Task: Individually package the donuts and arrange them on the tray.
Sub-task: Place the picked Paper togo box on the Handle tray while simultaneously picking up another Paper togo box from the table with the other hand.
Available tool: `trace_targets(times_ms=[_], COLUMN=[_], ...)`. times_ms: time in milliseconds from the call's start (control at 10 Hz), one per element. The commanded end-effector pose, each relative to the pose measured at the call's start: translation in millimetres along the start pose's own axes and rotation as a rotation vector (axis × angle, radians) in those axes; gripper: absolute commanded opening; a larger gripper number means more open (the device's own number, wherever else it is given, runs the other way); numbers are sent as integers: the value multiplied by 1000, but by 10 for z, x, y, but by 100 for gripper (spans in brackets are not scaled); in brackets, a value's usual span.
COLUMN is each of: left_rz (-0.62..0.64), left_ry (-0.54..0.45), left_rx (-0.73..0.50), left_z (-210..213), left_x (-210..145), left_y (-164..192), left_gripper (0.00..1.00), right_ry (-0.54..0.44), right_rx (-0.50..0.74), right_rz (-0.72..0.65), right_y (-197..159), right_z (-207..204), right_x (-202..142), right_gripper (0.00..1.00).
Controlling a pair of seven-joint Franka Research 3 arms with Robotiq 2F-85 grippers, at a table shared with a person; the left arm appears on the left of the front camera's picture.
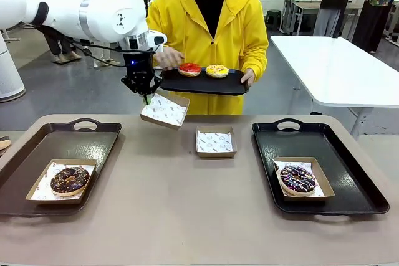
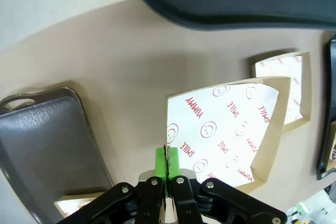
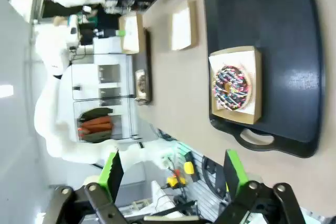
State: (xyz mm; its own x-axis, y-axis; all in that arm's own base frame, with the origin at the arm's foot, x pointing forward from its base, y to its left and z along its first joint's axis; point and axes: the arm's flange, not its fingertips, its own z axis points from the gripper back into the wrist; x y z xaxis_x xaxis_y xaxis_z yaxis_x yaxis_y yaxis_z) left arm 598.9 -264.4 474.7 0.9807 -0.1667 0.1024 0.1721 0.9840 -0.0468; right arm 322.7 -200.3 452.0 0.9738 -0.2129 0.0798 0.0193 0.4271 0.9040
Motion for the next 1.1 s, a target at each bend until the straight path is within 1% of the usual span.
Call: trace_targets(times_ms=[0,200,400,500,600,1000], left_rz=[53,94,147,80,80,80], left_ry=[-12,-26,-25,-30,-30,-30], left_rx=[47,67,89,31,31,31], left_z=[159,261,273,285,285,285], left_x=[104,143,127,91,91,91], left_y=[-54,-84,-99,-27,-27,-27], left_gripper=[0,0,0,0,0,0], right_ry=[10,1,-13,-24,-8,-8], right_rx=[104,160,180,170,158,158], right_rz=[1,-5,-11,3,-31,-31], right_y=[-280,-516,-670,-677,-659,-659], right_z=[107,194,225,215,171,171], right_x=[54,-50,-108,-122,-187,-187], right_gripper=[100,100,100,100,100,100])
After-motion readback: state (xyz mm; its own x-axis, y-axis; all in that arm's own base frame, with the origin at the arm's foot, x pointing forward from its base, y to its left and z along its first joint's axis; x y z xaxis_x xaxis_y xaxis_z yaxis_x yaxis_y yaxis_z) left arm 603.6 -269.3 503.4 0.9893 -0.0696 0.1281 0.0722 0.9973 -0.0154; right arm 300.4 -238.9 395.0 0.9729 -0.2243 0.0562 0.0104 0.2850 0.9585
